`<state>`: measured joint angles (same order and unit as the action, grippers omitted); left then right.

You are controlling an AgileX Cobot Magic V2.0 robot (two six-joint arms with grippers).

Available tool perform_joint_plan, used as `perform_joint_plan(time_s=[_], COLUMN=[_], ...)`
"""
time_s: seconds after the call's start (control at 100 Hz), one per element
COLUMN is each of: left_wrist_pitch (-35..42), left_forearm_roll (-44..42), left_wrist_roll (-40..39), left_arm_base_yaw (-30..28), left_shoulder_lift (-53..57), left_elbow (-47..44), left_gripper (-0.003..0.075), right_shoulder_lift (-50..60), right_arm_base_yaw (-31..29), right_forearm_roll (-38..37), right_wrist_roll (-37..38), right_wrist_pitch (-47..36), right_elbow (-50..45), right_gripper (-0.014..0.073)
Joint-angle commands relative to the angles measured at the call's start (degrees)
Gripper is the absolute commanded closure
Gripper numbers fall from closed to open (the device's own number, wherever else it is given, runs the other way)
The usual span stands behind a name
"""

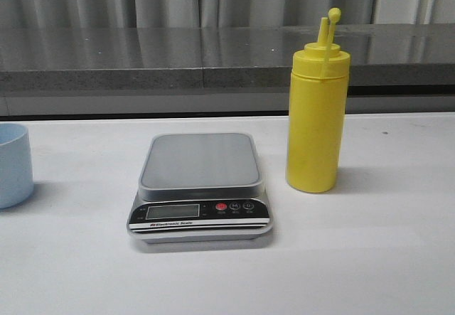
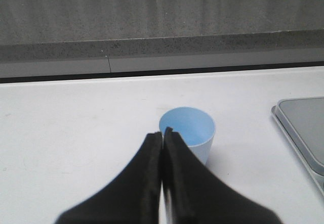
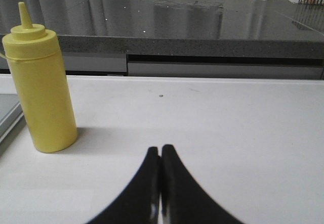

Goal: Pour seasoning into cup on scale with both arms
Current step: 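Move the left gripper down over the light-blue cup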

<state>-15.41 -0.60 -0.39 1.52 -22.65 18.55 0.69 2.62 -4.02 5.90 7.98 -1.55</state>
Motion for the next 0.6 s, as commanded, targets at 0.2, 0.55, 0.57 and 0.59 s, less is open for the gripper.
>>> perform_joint_plan(time_s=[0.2,0.55,0.57,0.59], left_wrist_pitch=[1.74,-12.3,-12.83,-13.27], left_forearm_roll=[3.49,4.62,4.5,4.39], left_wrist_roll=[-0.55,-0.55,-0.55,-0.55], left_arm_base_yaw=[-0.11,-0.11,-0.11,-0.11], left_shoulder_lift=[-19.16,-38.33,-39.36,-40.37], left_elbow=[14.98,32.12,33.07,33.96], left_gripper=[0.074,0.074,0.074,0.074], right_shoulder_lift=[1.11,1.11,1.11,1.11], right_arm_base_yaw=[-0.43,-0.43,-0.43,-0.43], right_forearm_roll=[-0.72,-0.72,-0.72,-0.72], right_wrist_roll=[-0.59,-0.59,-0.59,-0.59], right_wrist_pitch=[-4.52,-4.52,-4.52,-4.52], right_elbow=[1.2,1.2,1.2,1.2], right_gripper=[0.0662,0.0662,0.0662,0.0662])
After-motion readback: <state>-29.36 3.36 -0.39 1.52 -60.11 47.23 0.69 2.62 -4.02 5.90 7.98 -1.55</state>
